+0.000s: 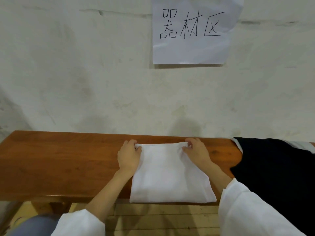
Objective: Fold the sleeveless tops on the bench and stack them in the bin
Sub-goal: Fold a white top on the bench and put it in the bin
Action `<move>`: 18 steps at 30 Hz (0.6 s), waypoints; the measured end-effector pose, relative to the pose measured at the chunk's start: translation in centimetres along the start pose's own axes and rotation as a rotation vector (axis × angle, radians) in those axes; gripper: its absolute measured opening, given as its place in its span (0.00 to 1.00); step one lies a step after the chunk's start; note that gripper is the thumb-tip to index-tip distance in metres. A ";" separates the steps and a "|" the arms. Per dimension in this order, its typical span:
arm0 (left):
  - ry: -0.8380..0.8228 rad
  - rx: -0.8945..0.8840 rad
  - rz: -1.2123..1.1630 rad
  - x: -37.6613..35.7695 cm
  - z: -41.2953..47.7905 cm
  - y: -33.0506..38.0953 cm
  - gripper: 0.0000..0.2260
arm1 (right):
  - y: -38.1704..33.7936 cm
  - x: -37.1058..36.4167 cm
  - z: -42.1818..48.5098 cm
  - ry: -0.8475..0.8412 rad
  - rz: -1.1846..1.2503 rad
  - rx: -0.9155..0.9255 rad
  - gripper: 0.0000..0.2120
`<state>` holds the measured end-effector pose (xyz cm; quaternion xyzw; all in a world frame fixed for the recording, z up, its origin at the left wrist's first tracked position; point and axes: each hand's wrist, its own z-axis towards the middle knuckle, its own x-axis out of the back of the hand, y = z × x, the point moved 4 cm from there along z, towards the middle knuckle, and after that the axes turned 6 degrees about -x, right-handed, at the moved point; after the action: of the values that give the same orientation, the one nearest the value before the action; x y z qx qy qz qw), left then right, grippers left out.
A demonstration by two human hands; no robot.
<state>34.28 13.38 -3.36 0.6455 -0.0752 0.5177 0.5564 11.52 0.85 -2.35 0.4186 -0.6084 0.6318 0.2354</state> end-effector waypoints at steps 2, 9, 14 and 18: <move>-0.003 0.025 0.001 -0.4 0.4 -0.4 0.10 | 0.3 -0.5 0.9 -0.028 -0.042 -0.017 0.16; 0.164 -0.173 -0.051 0.9 -0.8 1.0 0.07 | 0.2 -0.2 -0.3 0.147 -0.010 0.071 0.07; 0.352 -0.236 -0.193 3.0 -0.7 2.8 0.06 | -1.9 2.0 -1.3 0.383 0.102 0.155 0.09; 0.278 -0.131 -0.153 2.0 1.6 1.6 0.03 | -3.0 1.6 0.8 0.336 0.059 0.156 0.09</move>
<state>34.99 12.49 -0.58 0.5341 0.0182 0.5521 0.6400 13.27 0.22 0.66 0.3060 -0.5216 0.7449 0.2818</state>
